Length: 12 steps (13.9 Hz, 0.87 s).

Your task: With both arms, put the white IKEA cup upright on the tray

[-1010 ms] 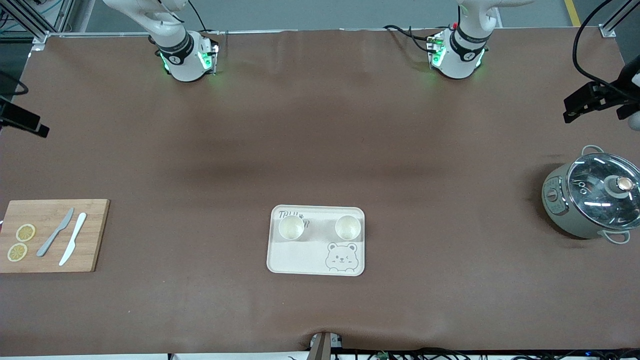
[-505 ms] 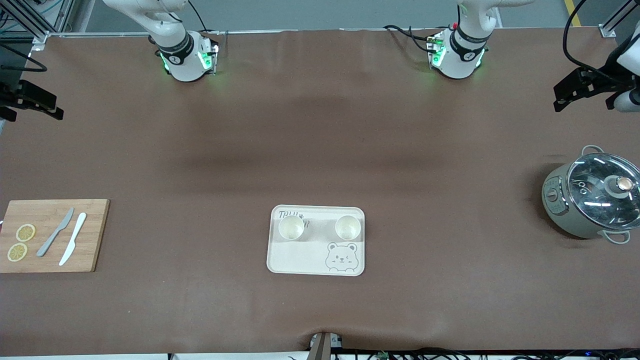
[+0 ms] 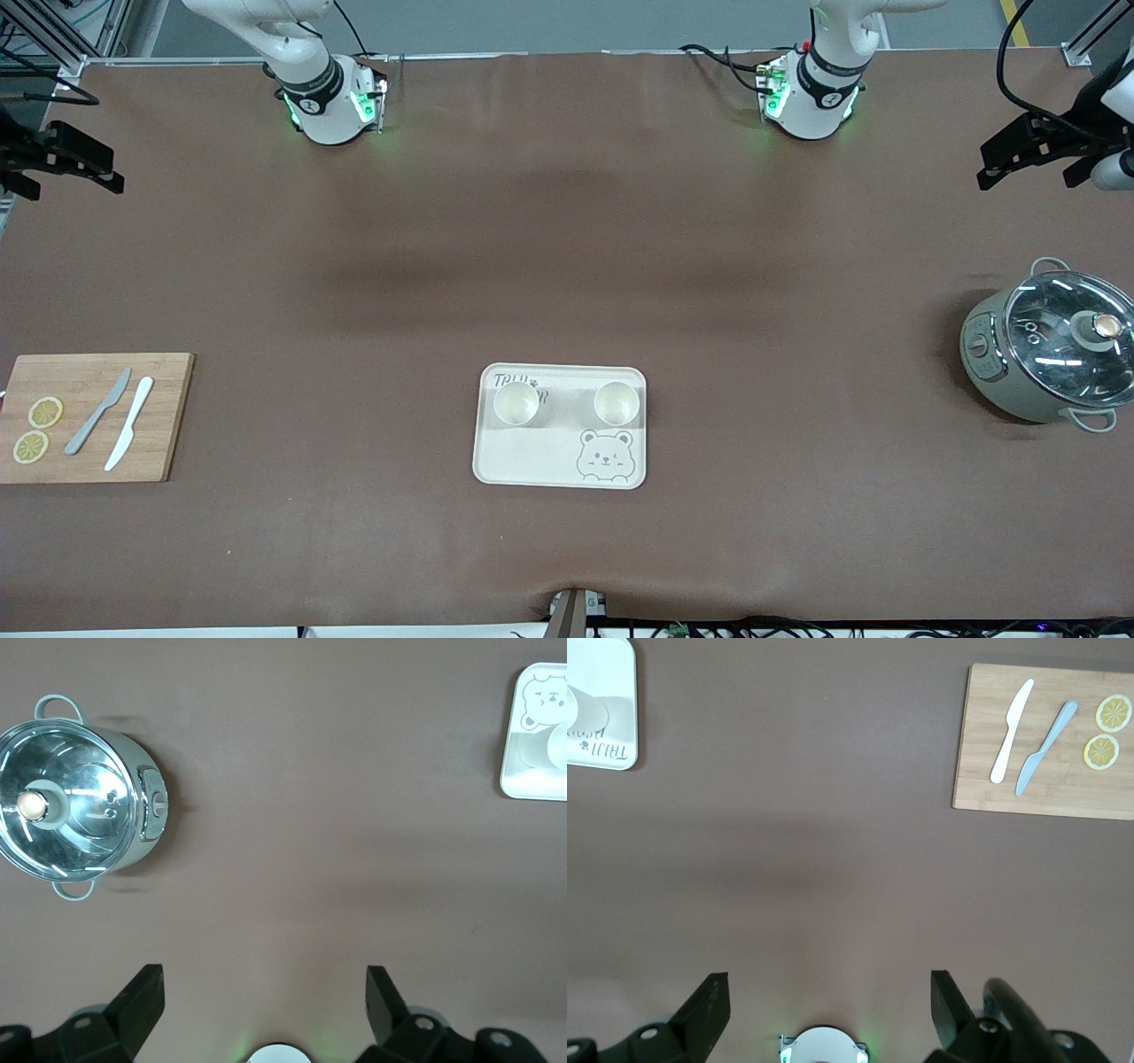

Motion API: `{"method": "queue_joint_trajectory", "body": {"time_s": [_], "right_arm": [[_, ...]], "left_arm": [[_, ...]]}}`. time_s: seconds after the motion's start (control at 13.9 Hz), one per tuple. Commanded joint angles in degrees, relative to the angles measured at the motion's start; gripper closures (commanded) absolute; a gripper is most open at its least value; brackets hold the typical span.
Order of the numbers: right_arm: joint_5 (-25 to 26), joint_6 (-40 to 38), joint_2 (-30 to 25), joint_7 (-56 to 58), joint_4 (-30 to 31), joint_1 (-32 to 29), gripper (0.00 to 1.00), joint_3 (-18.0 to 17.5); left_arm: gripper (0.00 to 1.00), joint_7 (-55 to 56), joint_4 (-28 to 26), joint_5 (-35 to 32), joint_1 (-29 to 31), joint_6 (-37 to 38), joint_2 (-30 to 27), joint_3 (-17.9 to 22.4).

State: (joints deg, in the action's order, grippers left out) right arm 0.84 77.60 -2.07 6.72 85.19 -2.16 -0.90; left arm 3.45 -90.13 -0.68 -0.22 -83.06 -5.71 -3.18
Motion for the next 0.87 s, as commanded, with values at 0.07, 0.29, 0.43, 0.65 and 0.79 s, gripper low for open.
{"method": "queue_joint_trajectory", "body": {"time_s": [0.07, 0.29, 0.43, 0.65, 0.79], "right_arm": [[2.0, 1.0, -1.5, 0.5, 1.6, 0.8, 0.0, -0.2], [2.0, 1.1, -1.4, 0.5, 1.6, 0.8, 0.0, -0.1], [2.0, 1.1, -1.4, 0.5, 1.6, 0.8, 0.0, -0.1], [2.0, 1.1, -1.4, 0.5, 1.6, 0.8, 0.0, -0.1], [2.0, 1.1, -1.4, 0.5, 1.6, 0.8, 0.0, -0.1]], "left_arm": [[0.0, 0.2, -0.5, 0.6, -0.4, -0.3, -0.5, 0.0], [0.0, 0.1, -0.5, 1.2, 0.0, 0.0, -1.0, 0.0], [0.0, 0.2, -0.5, 1.1, 0.0, 0.9, -1.2, 0.1], [0.0, -0.5, 0.4, 0.2, -0.2, 0.9, -1.0, 0.0], [0.0, -0.1, 0.4, 0.2, -0.1, 0.9, -1.0, 0.0]]}}
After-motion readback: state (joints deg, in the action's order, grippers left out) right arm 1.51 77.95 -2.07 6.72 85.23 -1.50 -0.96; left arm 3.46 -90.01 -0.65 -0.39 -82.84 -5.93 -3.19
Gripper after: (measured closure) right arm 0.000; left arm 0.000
